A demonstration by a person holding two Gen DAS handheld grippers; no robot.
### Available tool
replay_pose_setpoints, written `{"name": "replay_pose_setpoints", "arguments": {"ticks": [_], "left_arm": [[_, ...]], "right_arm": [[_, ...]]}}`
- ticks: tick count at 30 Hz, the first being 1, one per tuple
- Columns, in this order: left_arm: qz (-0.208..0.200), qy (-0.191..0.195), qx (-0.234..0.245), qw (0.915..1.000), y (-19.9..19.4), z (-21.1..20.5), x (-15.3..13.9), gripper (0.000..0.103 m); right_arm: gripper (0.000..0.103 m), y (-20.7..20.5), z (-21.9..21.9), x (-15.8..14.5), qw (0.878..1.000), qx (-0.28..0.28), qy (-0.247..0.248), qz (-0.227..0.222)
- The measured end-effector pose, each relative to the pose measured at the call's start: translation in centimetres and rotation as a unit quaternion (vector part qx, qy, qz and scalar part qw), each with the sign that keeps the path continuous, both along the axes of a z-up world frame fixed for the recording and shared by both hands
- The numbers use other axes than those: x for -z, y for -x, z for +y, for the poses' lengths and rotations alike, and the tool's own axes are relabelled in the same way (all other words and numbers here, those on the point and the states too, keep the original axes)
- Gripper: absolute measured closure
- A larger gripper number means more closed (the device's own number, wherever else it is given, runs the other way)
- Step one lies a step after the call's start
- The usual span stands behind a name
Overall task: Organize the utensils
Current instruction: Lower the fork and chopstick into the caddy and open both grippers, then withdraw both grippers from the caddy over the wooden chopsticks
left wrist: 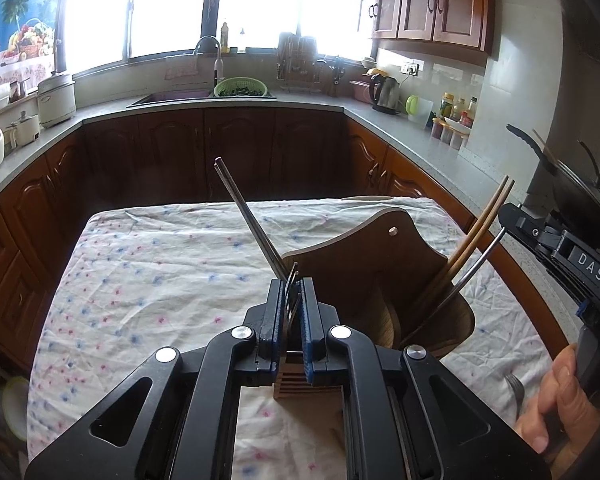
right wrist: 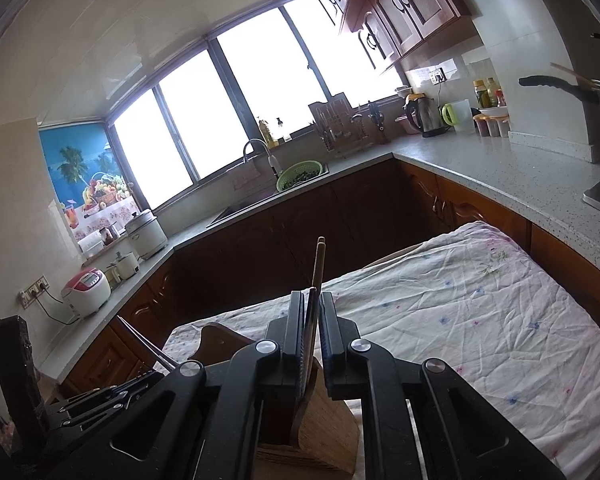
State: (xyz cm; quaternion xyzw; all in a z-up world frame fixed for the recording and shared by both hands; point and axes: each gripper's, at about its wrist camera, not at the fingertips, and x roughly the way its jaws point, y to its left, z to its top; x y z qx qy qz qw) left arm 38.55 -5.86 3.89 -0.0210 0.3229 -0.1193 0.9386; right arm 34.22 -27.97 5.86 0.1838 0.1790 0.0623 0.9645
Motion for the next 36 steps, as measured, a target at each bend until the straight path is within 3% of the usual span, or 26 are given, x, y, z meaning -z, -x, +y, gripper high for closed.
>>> {"name": "replay_pose_setpoints", "arguments": {"ticks": [3, 6, 9, 11, 14, 16, 17, 28, 36], "left_arm": [[-0.008, 0.008, -0.006, 0.9999, 0.6, 0.5, -0.6, 0.066], [-0.017, 0.014, -0.013, 0.9997, 1.6, 1.0, -1.2, 0.050], [-0.024, 0.021, -0.028, 0.9991, 3.0, 1.9, -1.5, 0.042], [-0.023, 0.036, -0.036, 0.9984, 4.0, 2.8, -1.7, 0.029], [-0.021, 0.055, -0.052, 0.9969, 5.7, 4.2, -1.6, 0.019], [-0.017, 0.067, -0.058, 0.9960, 6.7, 5.0, -1.3, 0.019], [-0.013, 0.071, -0.059, 0.9956, 7.3, 5.4, -1.2, 0.018], [0.026, 0.097, -0.068, 0.9926, 12.4, 7.2, 1.5, 0.018], [0.041, 0.102, -0.064, 0.9919, 15.4, 7.3, 2.6, 0.018]], "right_arm": [[0.085, 0.3, -0.3, -0.1, 1.000, -0.005, -0.011, 0.001], [0.057, 1.2, -0.7, -0.4, 1.000, -0.005, -0.022, -0.008], [0.056, 2.2, -1.1, -0.9, 1.000, -0.002, -0.026, -0.013], [0.055, 2.8, -1.5, -0.9, 0.999, -0.004, -0.035, -0.011], [0.043, 4.0, -2.0, -1.0, 0.999, -0.006, -0.046, -0.013], [0.028, 5.2, -2.2, -1.0, 0.999, -0.008, -0.050, -0.018], [0.027, 5.7, -2.3, -0.9, 0.999, -0.010, -0.050, -0.020], [0.024, 11.1, -2.7, 0.5, 0.999, -0.020, -0.034, 0.002], [0.016, 14.5, -2.7, 2.1, 0.999, -0.023, -0.025, 0.027]]}}
